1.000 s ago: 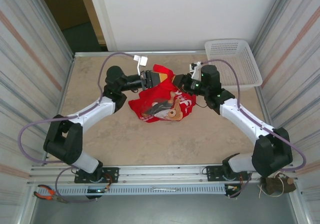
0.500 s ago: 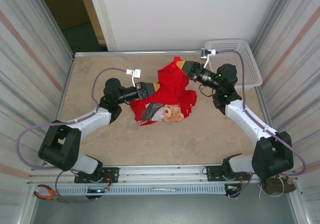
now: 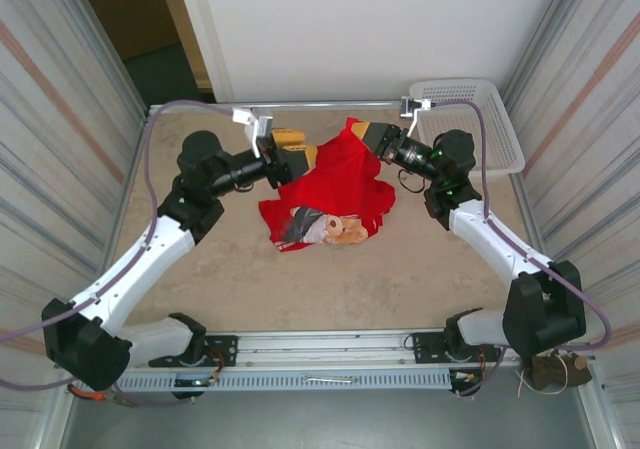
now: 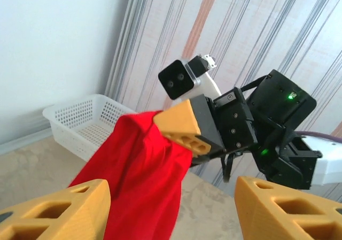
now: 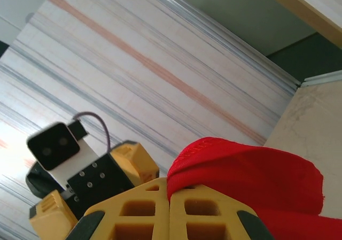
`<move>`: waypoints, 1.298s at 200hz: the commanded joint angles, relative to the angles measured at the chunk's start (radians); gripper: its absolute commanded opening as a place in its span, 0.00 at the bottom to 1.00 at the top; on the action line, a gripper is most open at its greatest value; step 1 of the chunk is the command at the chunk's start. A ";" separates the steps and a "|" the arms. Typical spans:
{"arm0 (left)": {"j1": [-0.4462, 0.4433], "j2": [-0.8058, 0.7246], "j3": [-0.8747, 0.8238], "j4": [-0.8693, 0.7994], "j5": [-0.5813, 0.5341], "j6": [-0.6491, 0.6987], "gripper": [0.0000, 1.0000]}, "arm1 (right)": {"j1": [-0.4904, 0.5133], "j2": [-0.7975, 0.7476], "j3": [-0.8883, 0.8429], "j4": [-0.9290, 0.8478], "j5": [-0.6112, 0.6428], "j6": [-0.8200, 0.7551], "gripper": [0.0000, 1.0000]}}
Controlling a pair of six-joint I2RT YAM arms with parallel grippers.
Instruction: Fold the inside-out t-shirt
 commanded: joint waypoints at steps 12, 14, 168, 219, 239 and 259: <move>-0.032 0.108 0.086 -0.123 0.033 0.144 0.65 | 0.009 -0.024 0.000 -0.027 0.011 -0.038 0.00; -0.034 0.113 0.090 -0.123 0.036 0.145 0.65 | 0.009 -0.023 0.001 -0.029 0.011 -0.039 0.00; -0.055 0.289 0.315 -0.074 0.049 0.057 0.00 | -0.032 -0.103 0.016 -0.170 0.049 -0.080 0.50; -0.005 0.373 0.627 -0.010 0.175 -0.186 0.00 | 0.003 -0.255 -0.009 -0.659 0.282 -0.569 0.78; -0.006 0.412 0.732 -0.024 0.206 -0.227 0.00 | 0.109 -0.271 -0.034 -0.726 0.404 -0.761 0.87; -0.006 0.436 0.799 -0.020 0.233 -0.263 0.00 | 0.195 -0.225 -0.021 -0.763 0.528 -0.869 0.91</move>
